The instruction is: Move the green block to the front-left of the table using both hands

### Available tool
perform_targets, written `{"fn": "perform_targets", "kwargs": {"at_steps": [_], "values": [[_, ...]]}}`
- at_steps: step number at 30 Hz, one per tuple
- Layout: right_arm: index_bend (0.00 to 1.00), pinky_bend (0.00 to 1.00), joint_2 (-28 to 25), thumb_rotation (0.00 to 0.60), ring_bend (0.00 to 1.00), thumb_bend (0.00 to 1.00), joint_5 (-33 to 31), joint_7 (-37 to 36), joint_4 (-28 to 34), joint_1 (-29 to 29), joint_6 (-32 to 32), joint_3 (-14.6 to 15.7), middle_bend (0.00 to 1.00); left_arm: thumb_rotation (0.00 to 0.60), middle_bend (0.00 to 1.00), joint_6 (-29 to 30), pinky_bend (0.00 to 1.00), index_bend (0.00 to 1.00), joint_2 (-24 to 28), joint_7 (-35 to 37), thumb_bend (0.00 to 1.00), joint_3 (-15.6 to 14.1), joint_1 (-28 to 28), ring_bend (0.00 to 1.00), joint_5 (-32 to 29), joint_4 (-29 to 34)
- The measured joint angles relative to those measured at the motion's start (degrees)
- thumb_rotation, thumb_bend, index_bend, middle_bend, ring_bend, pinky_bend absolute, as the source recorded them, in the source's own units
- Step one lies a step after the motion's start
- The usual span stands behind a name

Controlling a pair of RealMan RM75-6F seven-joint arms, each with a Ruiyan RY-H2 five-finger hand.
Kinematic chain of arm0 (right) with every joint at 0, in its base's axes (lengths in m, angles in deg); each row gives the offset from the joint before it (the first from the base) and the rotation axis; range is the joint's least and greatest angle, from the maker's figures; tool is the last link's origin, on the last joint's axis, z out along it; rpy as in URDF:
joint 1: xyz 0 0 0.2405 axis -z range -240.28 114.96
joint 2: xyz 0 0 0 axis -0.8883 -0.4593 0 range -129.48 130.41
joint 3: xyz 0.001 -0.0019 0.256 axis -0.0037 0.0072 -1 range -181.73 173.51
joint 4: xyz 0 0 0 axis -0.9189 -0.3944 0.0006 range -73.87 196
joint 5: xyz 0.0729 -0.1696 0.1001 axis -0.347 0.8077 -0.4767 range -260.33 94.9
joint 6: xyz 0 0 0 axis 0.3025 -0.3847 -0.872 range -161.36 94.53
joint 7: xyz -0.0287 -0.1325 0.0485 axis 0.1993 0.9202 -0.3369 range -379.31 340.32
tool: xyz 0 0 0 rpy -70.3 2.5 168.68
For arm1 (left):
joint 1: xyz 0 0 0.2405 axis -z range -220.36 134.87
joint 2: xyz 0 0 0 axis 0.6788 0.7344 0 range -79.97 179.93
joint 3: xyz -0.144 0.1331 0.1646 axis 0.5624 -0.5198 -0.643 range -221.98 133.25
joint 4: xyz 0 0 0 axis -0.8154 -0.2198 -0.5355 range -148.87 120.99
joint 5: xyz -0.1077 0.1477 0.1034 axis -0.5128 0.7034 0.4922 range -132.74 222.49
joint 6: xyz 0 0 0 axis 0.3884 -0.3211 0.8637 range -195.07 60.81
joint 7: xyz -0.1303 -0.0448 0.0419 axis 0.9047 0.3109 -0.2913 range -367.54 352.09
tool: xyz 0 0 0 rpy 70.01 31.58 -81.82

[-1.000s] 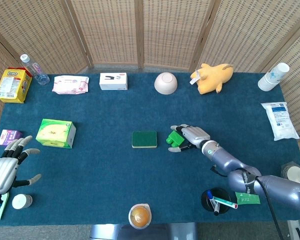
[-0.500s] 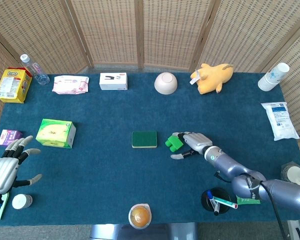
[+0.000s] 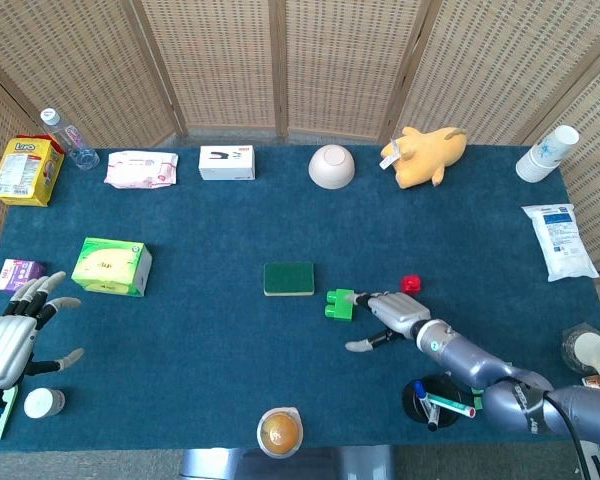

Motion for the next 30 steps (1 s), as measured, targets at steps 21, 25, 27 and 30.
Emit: {"fn": "perform_targets", "kwargs": {"at_steps": [21,25,27,30], "values": [[0.01,0.2,-0.1,0.199,0.1,0.2,-0.2,4.1,-0.4,-2.7,2.6,-1.2,0.15,0.559,0.05,1.5,0.0,0.29,0.3,1.8,0.23,-0.5,-1.2,0.0,0.1,-0.8],[0.01,0.2,1.7,0.207,0.1,0.2,-0.8,3.9,-3.4,-3.7,1.7,-1.6,0.15,0.559,0.05,1.6,0.0,0.29,0.2,1.9,0.23,-0.6,-1.3,0.0,0.2,-1.0],[0.01,0.2,2.4,0.2,0.1,0.2,-1.0,3.8,-4.6,-4.1,1.3,-1.7,0.15,0.561,0.05,1.6,0.0,0.29,0.2,2.0,0.23,-0.6,-1.3,0.0,0.2,-1.0],[0.01,0.2,3.6,0.2,0.1,0.2,-1.5,3.5,-6.6,-4.5,0.6,-1.8,0.15,0.559,0.05,1.6,0.0,0.29,0.2,2.0,0.23,-0.6,-1.4,0.0,0.2,-1.0]]}}
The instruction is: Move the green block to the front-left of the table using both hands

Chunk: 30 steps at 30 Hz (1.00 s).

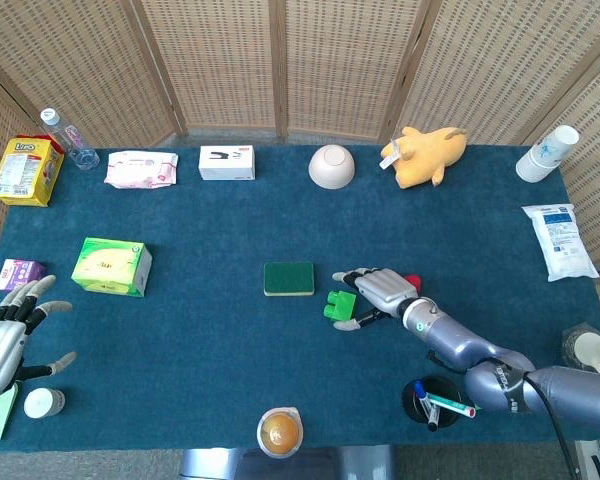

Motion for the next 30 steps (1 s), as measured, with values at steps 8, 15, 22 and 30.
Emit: {"fn": "perform_targets", "kwargs": {"at_steps": [8,15,22,30], "values": [[0.01,0.2,2.0,0.197,0.15,0.21,-0.4,-0.4,-2.2,-0.8,-1.5,0.6,0.17,0.556,0.04,0.2,0.0,0.29,0.0,0.5,0.23,0.0,-0.2,0.0,0.0,-0.2],[0.01,0.2,1.3,0.199,0.23,0.21,0.3,0.5,1.3,-0.7,-0.8,1.5,0.18,0.558,0.04,0.4,0.0,0.29,-0.2,1.2,0.23,0.1,-0.1,0.0,0.3,-0.7],[0.01,0.2,-0.4,0.199,0.23,0.2,1.2,2.3,8.0,-0.3,0.6,3.1,0.18,0.558,0.04,0.1,0.0,0.29,-0.5,1.4,0.23,0.0,0.2,0.0,1.0,-1.0],[0.0,0.2,-0.6,0.199,0.22,0.21,0.8,4.9,11.4,-1.0,2.1,4.6,0.18,0.559,0.04,0.8,0.0,0.29,-0.4,2.0,0.23,0.0,-0.1,0.0,1.2,-1.4]]}}
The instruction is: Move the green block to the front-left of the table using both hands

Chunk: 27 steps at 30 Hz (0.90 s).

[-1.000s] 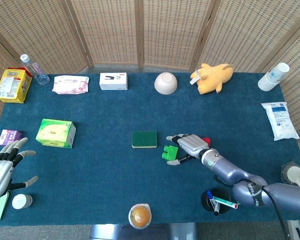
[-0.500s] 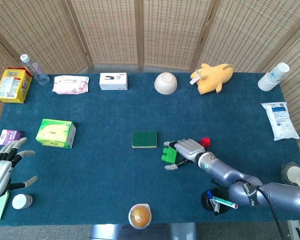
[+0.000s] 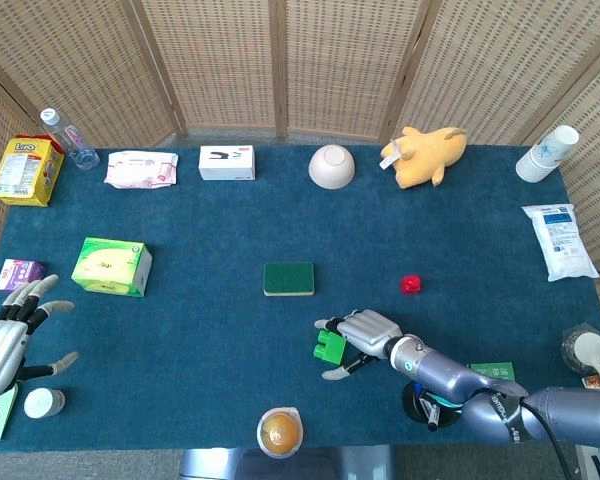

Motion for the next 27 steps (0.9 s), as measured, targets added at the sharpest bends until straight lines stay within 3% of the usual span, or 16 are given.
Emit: {"fn": "perform_targets", "kwargs": {"at_steps": [6,11,14,16,27], "values": [[0.0,0.2,-1.0,0.23,0.14,0.21,1.9,2.2,0.2,0.6,4.3,-0.2,0.17,0.56,0.04,0.4,0.0,0.29,0.2,0.2,0.23,-0.2,-0.4,0.0,0.1,0.1],[0.0,0.19,-2.1,0.386,0.09,0.19,6.2,2.9,0.6,2.7,8.3,-0.1,0.15,0.562,0.04,0.3,0.0,0.29,0.2,0.0,0.23,0.0,-0.2,0.0,0.1,0.4],[0.0,0.18,-2.4,0.535,0.07,0.14,9.7,2.8,0.4,4.3,10.9,0.1,0.14,0.558,0.04,0.3,0.0,0.29,0.2,-0.4,0.23,0.1,0.0,0.0,0.3,0.7],[0.0,0.18,-2.2,0.596,0.05,0.12,12.7,2.5,0.0,5.5,12.6,0.2,0.14,0.559,0.04,0.2,0.0,0.29,0.2,-0.6,0.23,0.1,0.2,0.0,0.5,1.1],[0.0,0.16,2.1,0.6,0.03,0.05,32.8,-4.5,-10.3,9.7,21.1,1.5,0.13,0.563,0.04,1.1,0.0,0.28,1.6,-2.0,0.23,0.3,0.1,0.0,1.1,3.2]]}}
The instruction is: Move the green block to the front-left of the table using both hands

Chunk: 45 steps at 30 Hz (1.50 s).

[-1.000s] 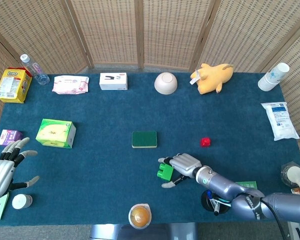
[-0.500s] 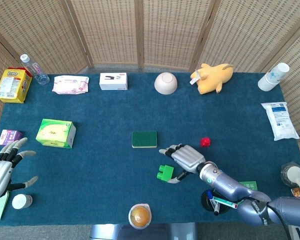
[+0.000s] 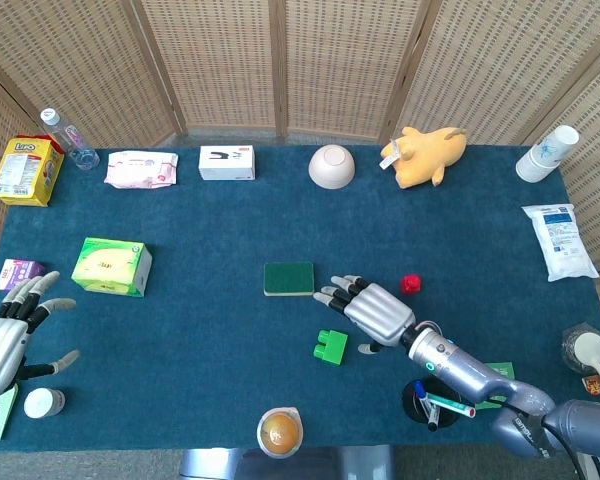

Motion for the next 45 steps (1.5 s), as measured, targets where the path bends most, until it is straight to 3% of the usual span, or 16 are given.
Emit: {"fn": "perform_targets", "kwargs": {"at_steps": [16,45], "values": [[0.0,0.15,3.2,0.6,0.03,0.01,12.7,-9.9,-9.9,-2.2,0.7,3.4,0.13,0.561,0.03,0.5,0.0,0.28,1.0,-1.4,0.23,-0.1,-0.3,0.0,0.4,1.8],[0.0,0.15,10.3,0.6,0.05,0.0,19.8,-14.4,-20.4,-7.1,0.4,6.2,0.14,0.559,0.03,1.3,0.0,0.28,1.5,-1.7,0.23,-0.1,-0.8,0.0,0.6,2.7]]}}
